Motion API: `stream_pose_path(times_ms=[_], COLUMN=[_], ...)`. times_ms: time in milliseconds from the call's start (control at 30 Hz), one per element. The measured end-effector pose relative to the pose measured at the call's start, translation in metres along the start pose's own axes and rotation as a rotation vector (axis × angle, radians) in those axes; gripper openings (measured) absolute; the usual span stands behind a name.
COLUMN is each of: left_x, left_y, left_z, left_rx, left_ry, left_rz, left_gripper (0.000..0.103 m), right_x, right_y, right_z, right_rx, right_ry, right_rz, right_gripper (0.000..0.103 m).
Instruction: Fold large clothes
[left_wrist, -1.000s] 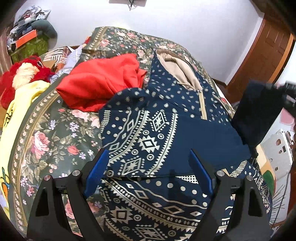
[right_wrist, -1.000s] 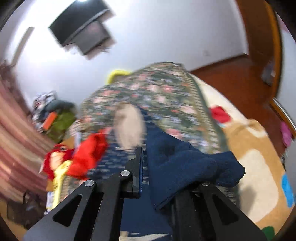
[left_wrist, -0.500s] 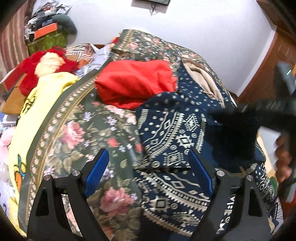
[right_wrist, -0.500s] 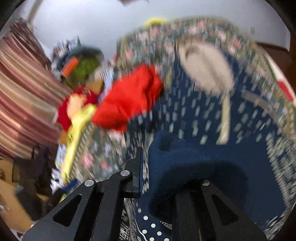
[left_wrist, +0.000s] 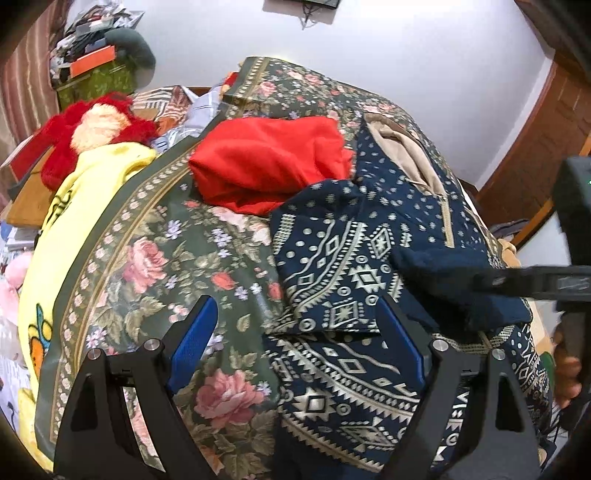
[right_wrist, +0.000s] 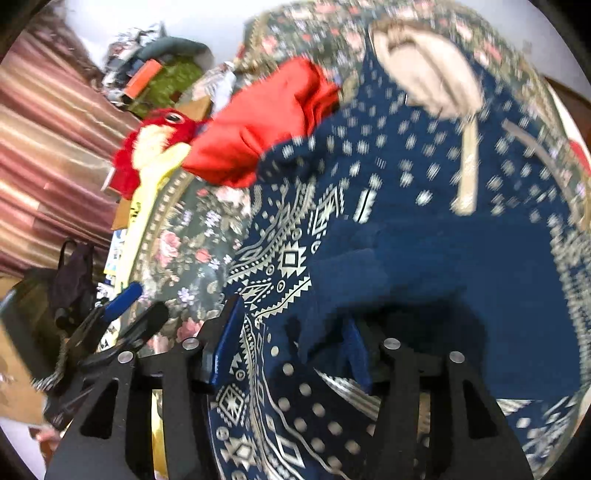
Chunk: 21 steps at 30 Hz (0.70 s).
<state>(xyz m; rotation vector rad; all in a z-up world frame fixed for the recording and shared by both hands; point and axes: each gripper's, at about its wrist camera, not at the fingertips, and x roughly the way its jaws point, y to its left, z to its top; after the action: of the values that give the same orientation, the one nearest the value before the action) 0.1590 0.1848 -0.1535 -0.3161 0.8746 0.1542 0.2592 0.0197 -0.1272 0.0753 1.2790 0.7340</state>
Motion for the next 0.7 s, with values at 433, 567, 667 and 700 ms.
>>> stream_pose_path(times_ms=[433,567,667,700], left_x=[0.018,0.034,0.05,0.056], left_y=[-0.092,-0.124,-0.137,-0.139], left_z=[0.016,0.007,-0.005,-0.009], left_rx=[0.204,0.322,0.394,0.406], left_ry=[0.022,0.058,0.073,0.079], left_rz=[-0.065,-0.036,-0.019,-0.002], left_gripper=[0.088,0.092,0.092,0.092], right_x=[-0.136,-0.143,-0.135,-0.131], right_y=[-0.092,-0.135,-0.162,-0.171], right_z=[-0.014,-0.028,-0.042,-0.047], right_rx=[0.065,0.135,0.191,0.21], right_ry=[-0.355,-0.34,-0.306,-0.294], right_rz=[-0.202,-0.241,-0.278,-0.289], right_gripper=[0.083,0.084,0.084,0.084])
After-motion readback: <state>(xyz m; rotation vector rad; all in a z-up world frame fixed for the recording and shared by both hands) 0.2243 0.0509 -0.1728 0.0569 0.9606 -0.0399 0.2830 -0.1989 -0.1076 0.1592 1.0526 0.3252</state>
